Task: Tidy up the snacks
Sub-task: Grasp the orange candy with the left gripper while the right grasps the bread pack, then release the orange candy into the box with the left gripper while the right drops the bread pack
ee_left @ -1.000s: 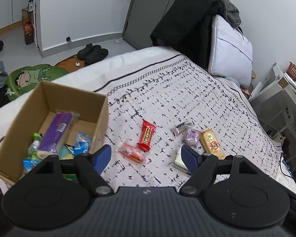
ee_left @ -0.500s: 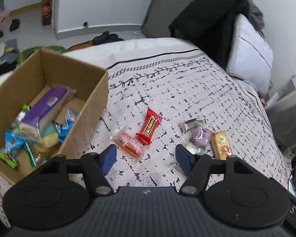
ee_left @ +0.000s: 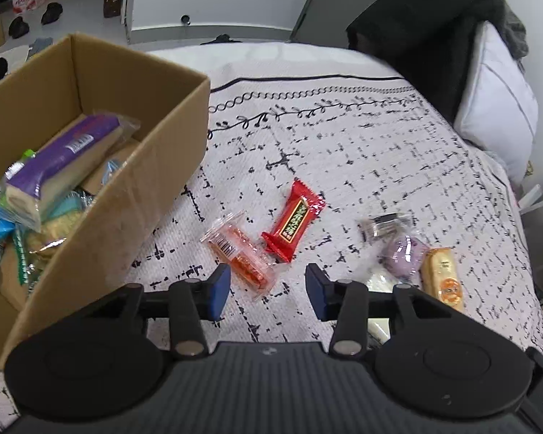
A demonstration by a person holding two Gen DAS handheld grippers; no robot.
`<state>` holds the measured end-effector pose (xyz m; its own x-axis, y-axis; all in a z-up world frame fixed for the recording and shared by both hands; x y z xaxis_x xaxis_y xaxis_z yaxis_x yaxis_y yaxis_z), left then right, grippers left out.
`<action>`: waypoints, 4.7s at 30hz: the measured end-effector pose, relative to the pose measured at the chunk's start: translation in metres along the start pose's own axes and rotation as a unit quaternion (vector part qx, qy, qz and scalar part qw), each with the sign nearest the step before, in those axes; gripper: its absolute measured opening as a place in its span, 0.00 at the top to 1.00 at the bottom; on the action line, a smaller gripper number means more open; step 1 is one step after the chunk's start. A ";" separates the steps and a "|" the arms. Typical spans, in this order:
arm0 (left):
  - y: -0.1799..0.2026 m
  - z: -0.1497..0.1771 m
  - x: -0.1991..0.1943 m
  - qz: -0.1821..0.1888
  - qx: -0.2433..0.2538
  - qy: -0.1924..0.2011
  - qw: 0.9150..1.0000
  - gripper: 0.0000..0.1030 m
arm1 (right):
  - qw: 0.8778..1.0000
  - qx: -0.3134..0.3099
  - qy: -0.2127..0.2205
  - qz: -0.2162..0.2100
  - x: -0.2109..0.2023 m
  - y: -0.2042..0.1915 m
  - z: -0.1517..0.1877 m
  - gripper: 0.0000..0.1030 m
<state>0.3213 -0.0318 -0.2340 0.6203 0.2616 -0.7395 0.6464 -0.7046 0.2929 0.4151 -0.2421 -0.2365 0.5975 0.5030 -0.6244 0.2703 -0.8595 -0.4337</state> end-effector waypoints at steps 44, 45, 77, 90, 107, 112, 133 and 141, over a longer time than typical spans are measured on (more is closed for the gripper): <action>-0.013 -0.011 -0.008 0.015 0.010 -0.006 1.000 0.77 | 0.994 -0.089 -0.023 0.055 0.047 -0.025 0.013 0.53; -0.014 -0.012 -0.011 0.014 0.011 -0.003 1.000 0.77 | 0.995 -0.088 -0.018 0.051 0.043 -0.026 0.012 0.53; -0.061 -0.081 -0.104 0.032 0.020 0.072 0.997 0.77 | 0.986 -0.118 0.076 -0.092 -0.024 -0.131 0.004 0.53; -0.105 -0.100 -0.110 0.024 -0.011 0.072 0.997 0.77 | 0.980 -0.141 0.089 -0.108 -0.019 -0.168 0.021 0.53; -0.163 -0.116 -0.080 0.009 -0.061 0.046 0.997 0.77 | 0.975 -0.173 0.063 -0.124 0.004 -0.202 0.051 0.53; -0.164 -0.117 -0.071 0.020 -0.066 0.039 0.997 0.76 | 0.973 -0.177 0.071 -0.132 0.007 -0.211 0.053 0.53; -0.159 -0.126 -0.090 -0.005 -0.046 0.044 0.998 0.38 | 0.977 -0.163 0.077 -0.109 -0.006 -0.196 0.041 0.33; -0.139 -0.124 -0.108 -0.007 -0.015 0.067 0.998 0.22 | 0.982 -0.139 0.089 -0.094 -0.021 -0.169 0.021 0.14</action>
<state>0.2198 0.1198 -0.1198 0.6633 0.3582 -0.6570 0.6670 -0.6811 0.3020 0.3411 -0.1057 -0.1643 0.6322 0.6532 -0.4167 0.5699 -0.7564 -0.3209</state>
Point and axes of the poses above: each gripper's, at about its wrist camera, not at the fingertips, and x roughly the way its jaws point, y to its right, z to its underside, the point moved 5 cm from there along x, roughly the way its jaws point, and after that the axes turned 10 degrees about y, right-handed, at the moved point
